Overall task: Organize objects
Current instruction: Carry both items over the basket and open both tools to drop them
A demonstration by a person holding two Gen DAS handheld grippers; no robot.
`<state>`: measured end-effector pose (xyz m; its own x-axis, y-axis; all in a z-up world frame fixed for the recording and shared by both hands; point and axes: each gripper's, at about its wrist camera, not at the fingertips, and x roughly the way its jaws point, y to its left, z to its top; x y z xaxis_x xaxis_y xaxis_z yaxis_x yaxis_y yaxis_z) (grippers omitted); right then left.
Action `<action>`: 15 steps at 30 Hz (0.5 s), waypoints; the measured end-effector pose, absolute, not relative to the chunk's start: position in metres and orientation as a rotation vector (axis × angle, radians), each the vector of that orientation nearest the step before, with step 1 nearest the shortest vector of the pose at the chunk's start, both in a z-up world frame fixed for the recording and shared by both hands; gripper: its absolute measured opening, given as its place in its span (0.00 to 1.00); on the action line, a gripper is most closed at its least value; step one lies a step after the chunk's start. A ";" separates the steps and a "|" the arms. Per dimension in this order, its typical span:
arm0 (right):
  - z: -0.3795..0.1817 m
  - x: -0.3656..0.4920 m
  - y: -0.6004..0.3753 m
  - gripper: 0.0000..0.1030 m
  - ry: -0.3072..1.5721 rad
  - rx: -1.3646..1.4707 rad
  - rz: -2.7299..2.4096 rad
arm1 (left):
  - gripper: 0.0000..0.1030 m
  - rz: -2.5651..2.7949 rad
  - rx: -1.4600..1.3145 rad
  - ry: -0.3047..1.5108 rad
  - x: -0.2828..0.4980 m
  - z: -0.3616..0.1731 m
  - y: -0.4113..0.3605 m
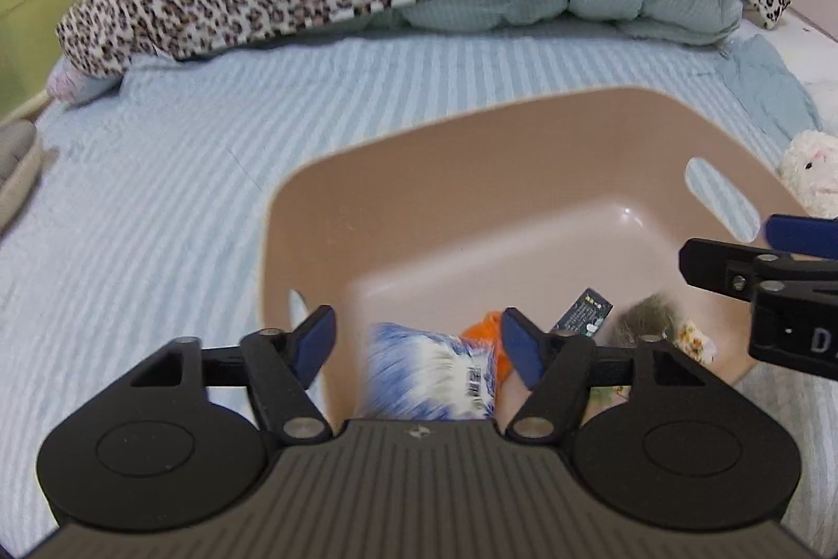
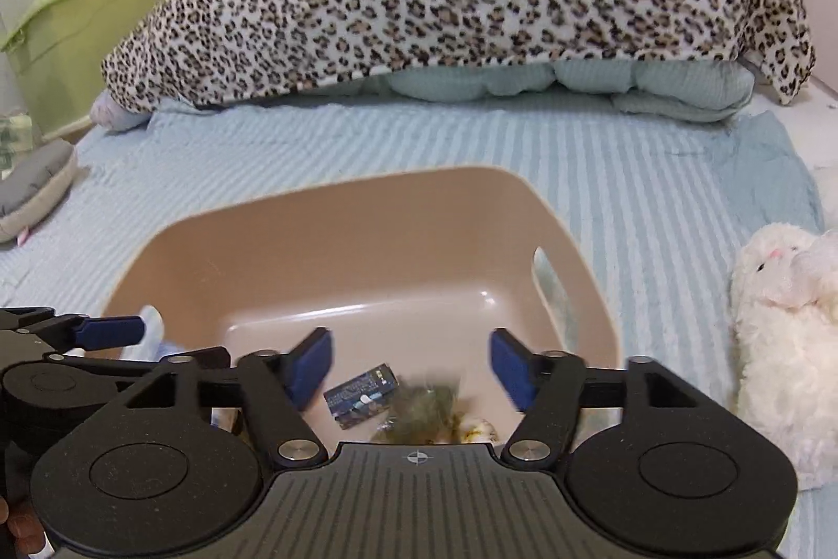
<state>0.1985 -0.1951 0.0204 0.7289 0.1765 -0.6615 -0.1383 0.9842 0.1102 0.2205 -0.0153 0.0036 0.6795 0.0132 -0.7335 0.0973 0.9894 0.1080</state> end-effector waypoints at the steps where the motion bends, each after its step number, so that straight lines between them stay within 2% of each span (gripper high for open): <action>1: 0.025 0.194 -0.197 0.76 0.726 0.054 0.173 | 0.76 -0.045 0.144 0.811 0.217 0.009 -0.015; 4: 0.036 0.182 -0.201 0.81 0.716 0.056 0.175 | 0.82 -0.043 0.140 0.783 0.204 0.023 -0.013; 6: 0.041 0.171 -0.204 0.89 0.710 0.061 0.178 | 0.82 -0.046 0.136 0.782 0.196 0.029 -0.011; 15: 0.035 0.128 -0.213 0.94 0.762 0.037 0.181 | 0.82 -0.057 0.143 0.787 0.155 0.033 -0.006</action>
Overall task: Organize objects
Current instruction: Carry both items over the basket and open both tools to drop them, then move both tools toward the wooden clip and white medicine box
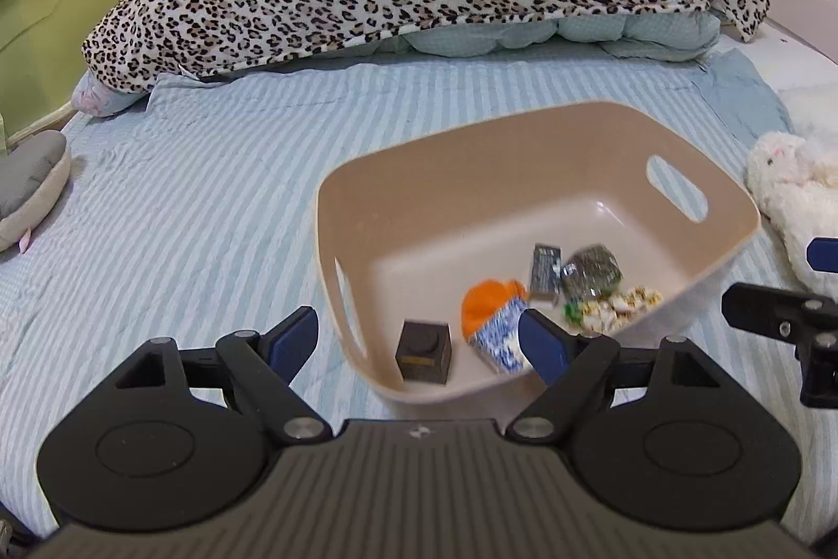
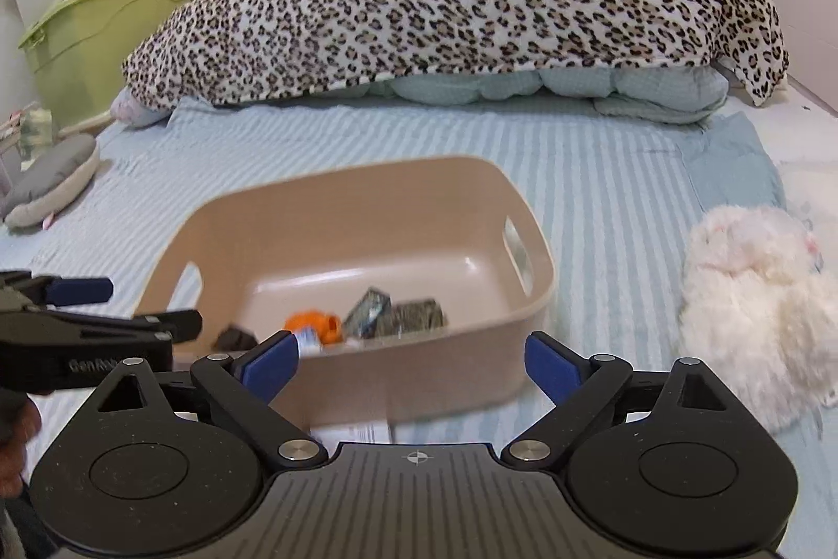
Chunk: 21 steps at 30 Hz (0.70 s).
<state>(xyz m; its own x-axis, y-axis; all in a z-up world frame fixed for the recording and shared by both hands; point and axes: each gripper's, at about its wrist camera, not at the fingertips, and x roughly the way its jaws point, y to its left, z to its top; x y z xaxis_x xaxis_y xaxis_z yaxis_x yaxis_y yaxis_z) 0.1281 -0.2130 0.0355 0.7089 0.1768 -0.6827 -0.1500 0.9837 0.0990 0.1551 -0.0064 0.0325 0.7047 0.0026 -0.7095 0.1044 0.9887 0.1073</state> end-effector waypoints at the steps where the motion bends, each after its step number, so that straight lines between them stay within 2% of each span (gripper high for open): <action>1: 0.033 0.124 -0.214 0.94 0.769 0.032 0.179 | 0.82 -0.060 0.144 0.791 0.152 0.031 -0.006; 12: -0.013 0.102 -0.206 0.95 0.885 -0.041 0.146 | 0.82 -0.089 0.137 0.901 0.123 -0.012 -0.001; 21: -0.026 0.106 -0.204 0.95 0.930 -0.006 0.129 | 0.82 -0.133 0.193 1.021 0.121 -0.054 -0.014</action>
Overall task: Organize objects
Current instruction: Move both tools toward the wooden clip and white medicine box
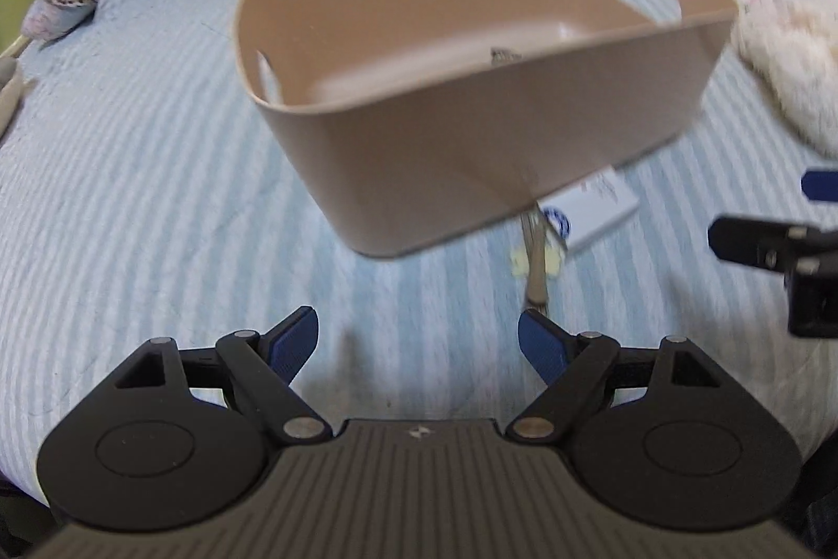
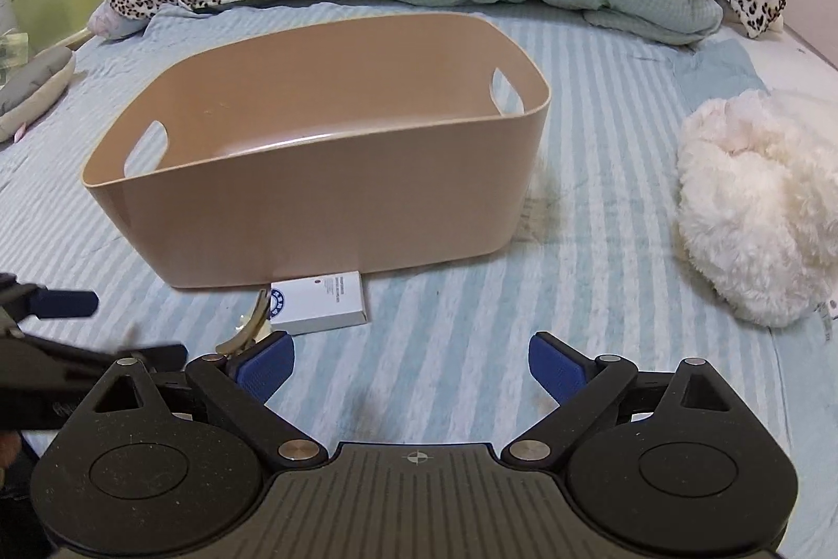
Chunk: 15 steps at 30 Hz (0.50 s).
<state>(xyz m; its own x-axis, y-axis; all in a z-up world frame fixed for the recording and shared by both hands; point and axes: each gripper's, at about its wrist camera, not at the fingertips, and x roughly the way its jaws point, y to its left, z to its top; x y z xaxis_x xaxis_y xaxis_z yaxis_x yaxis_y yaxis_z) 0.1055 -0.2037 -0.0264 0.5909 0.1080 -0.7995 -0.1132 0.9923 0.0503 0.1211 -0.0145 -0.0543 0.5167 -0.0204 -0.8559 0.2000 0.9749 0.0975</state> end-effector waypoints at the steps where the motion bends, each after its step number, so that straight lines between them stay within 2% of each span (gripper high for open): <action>1: -0.029 0.106 -0.204 0.95 0.937 -0.002 0.127 | 0.82 -0.140 0.200 1.029 0.122 -0.057 -0.017; 10: -0.043 0.111 -0.207 0.95 0.983 0.027 0.117 | 0.82 -0.167 0.139 1.106 0.141 -0.087 -0.025; 15: -0.051 0.114 -0.204 0.95 1.003 0.029 0.112 | 0.83 -0.179 0.083 1.068 0.147 -0.086 -0.024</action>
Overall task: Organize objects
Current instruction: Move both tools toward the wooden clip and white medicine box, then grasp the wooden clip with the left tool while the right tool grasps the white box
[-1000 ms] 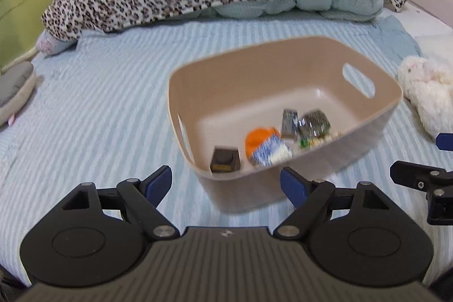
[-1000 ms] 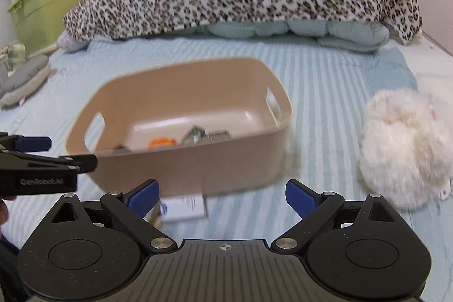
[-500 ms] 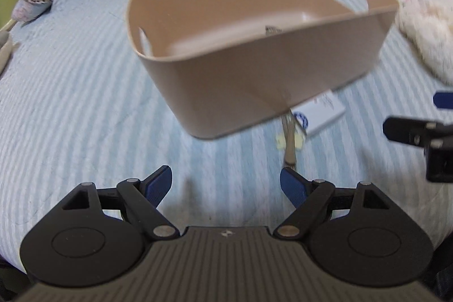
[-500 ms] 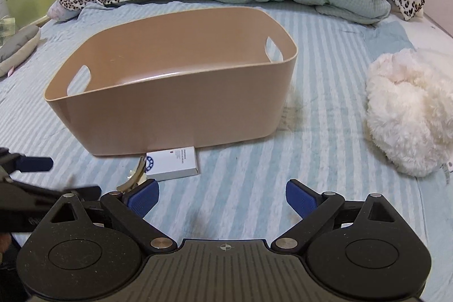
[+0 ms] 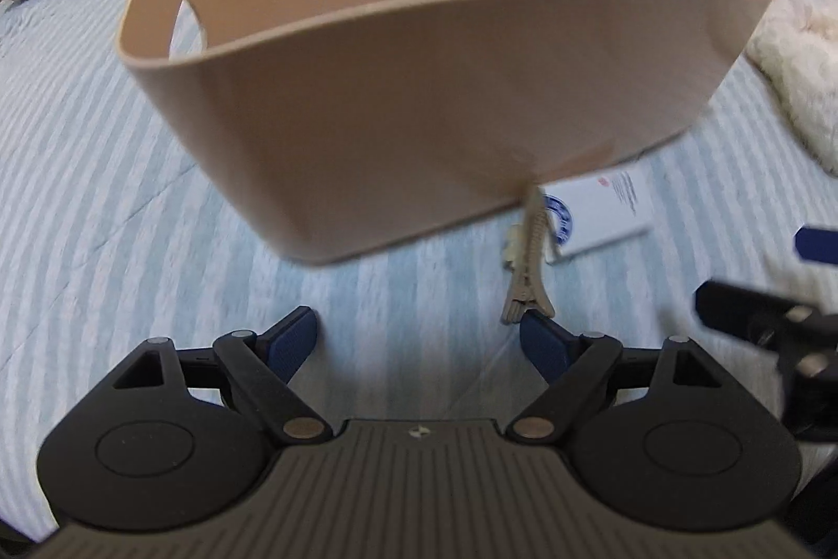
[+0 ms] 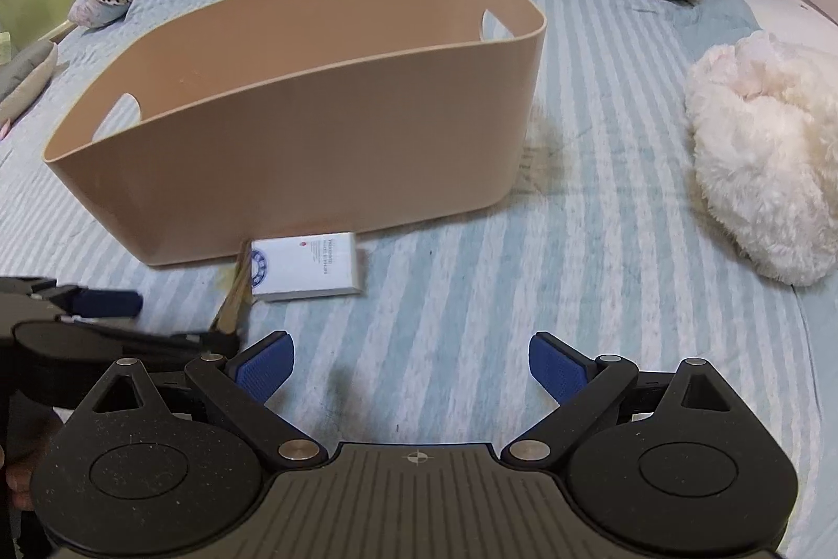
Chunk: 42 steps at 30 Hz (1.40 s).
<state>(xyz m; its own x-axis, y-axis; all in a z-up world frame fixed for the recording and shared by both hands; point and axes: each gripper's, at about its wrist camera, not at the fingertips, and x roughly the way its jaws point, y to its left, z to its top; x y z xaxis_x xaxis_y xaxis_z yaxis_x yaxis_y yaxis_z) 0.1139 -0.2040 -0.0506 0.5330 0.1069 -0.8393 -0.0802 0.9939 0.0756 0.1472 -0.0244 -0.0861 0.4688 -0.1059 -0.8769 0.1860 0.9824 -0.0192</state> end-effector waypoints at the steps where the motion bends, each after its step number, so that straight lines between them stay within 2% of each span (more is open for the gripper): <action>1: -0.052 0.115 -0.203 0.95 1.006 0.028 0.111 | 0.83 -0.193 0.068 1.066 0.147 -0.085 -0.024; 15: -0.051 0.115 -0.213 0.95 1.000 0.062 0.082 | 0.83 -0.258 0.051 1.062 0.139 -0.078 -0.024; 18: -0.052 0.115 -0.215 0.95 1.001 0.069 0.069 | 0.80 -0.265 0.070 1.030 0.139 -0.080 -0.030; 21: -0.055 0.117 -0.216 0.95 1.001 0.064 0.063 | 0.68 -0.270 0.129 1.006 0.140 -0.083 -0.040; 22: -0.056 0.118 -0.216 0.95 0.999 0.060 0.060 | 0.59 -0.267 0.144 0.993 0.138 -0.084 -0.042; 24: -0.057 0.119 -0.215 0.95 0.995 0.045 0.053 | 0.50 -0.289 0.142 0.984 0.137 -0.084 -0.045; 27: -0.058 0.121 -0.214 0.95 0.993 0.040 0.057 | 0.19 -0.318 0.164 0.977 0.131 -0.084 -0.046; 31: -0.060 0.123 -0.212 0.95 1.001 0.043 0.072 | 0.14 -0.332 0.159 0.989 0.127 -0.082 -0.042; 42: -0.073 0.138 -0.182 0.95 1.009 -0.023 0.161 | 0.14 -0.200 0.014 1.029 0.118 -0.085 -0.001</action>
